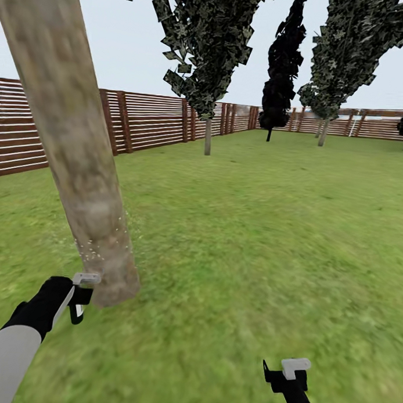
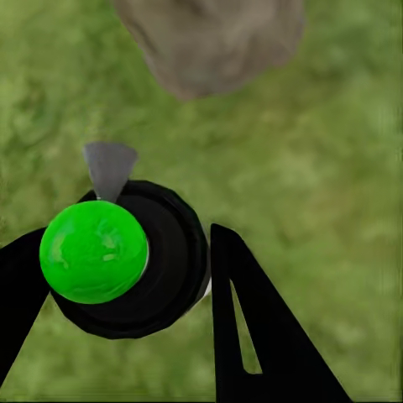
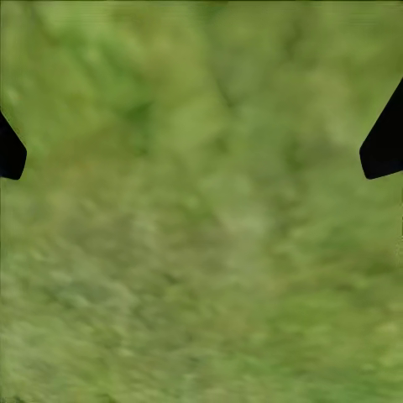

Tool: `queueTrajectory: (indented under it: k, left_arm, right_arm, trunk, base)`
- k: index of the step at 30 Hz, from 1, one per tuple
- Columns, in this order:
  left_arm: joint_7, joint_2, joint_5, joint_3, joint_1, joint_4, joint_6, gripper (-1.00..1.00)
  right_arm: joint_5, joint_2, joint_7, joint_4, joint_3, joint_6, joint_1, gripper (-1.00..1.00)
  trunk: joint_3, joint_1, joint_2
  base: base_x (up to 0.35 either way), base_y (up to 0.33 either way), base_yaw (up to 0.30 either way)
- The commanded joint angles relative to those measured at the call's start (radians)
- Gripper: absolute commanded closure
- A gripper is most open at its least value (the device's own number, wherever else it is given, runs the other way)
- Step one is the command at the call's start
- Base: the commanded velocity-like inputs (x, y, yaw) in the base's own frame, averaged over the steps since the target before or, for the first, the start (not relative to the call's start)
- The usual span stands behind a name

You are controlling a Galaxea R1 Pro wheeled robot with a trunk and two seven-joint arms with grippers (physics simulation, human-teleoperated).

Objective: In the garden, pick up the pesticide atomizer on the floor and spray pesticide onto both trees until each tree trunk is fully covered.

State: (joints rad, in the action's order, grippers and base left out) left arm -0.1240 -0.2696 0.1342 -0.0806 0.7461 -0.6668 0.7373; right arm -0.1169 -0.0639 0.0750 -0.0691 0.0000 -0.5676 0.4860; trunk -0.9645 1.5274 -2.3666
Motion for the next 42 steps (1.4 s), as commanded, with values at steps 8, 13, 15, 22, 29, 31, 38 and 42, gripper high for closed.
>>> queueTrajectory:
  k: [8,13,15,22,29,31,38,42]
  left_arm:
    - [0.029,0.0,0.008,-0.011,0.001,0.009,0.004,1.0]
    - [0.055,0.003,0.007,-0.02,0.001,0.01,0.005,1.0]
    - [0.055,-0.001,0.008,-0.028,0.001,0.014,0.005,1.0]
    - [0.055,-0.003,0.008,-0.043,0.001,0.055,-0.001,1.0]
    - [0.071,0.005,0.008,-0.044,0.001,0.055,-0.024,1.0]
    - [0.072,0.006,0.007,-0.044,0.001,0.054,-0.024,1.0]
    - [0.084,0.007,0.005,-0.047,0.002,0.03,-0.022,1.0]
    - [0.082,0.001,0.006,-0.045,0.004,-0.081,-0.008,1.0]
  right_arm:
    - [-0.01,0.0,0.008,0.001,0.0,-0.001,0.0,-1.0]
    - [-0.01,0.001,0.008,0.001,0.0,-0.001,0.0,-1.0]
    - [-0.01,0.001,0.008,0.001,0.0,-0.001,0.0,-1.0]
    - [-0.01,0.0,0.008,0.0,-0.001,-0.001,0.0,-1.0]
    - [-0.011,-0.001,0.008,0.001,-0.001,-0.001,0.0,-1.0]
    - [-0.011,-0.001,0.008,0.001,-0.001,-0.001,0.0,-1.0]
    - [-0.01,0.0,0.008,0.0,0.0,-0.001,0.0,-1.0]
    - [-0.01,0.0,0.008,0.001,-0.001,-0.001,0.0,-1.0]
  trunk:
    - [-0.001,0.0,0.0]
    - [-0.001,0.0,0.0]
    - [-0.001,0.0,0.0]
    - [-0.001,0.0,0.0]
    - [-0.001,0.0,0.0]
    - [-0.001,0.0,0.0]
    - [-0.001,0.0,0.0]
    - [-0.001,0.0,0.0]
  base:
    - [0.115,-0.249,0.041]
    - [0.217,-0.21,0.242]
    - [0.218,-0.21,0.277]
    - [0.215,-0.21,0.196]
    - [0.129,-0.246,0.003]
    - [0.088,-0.263,0.014]
    - [-0.018,-0.192,0.223]
    - [-0.003,-0.005,0.028]
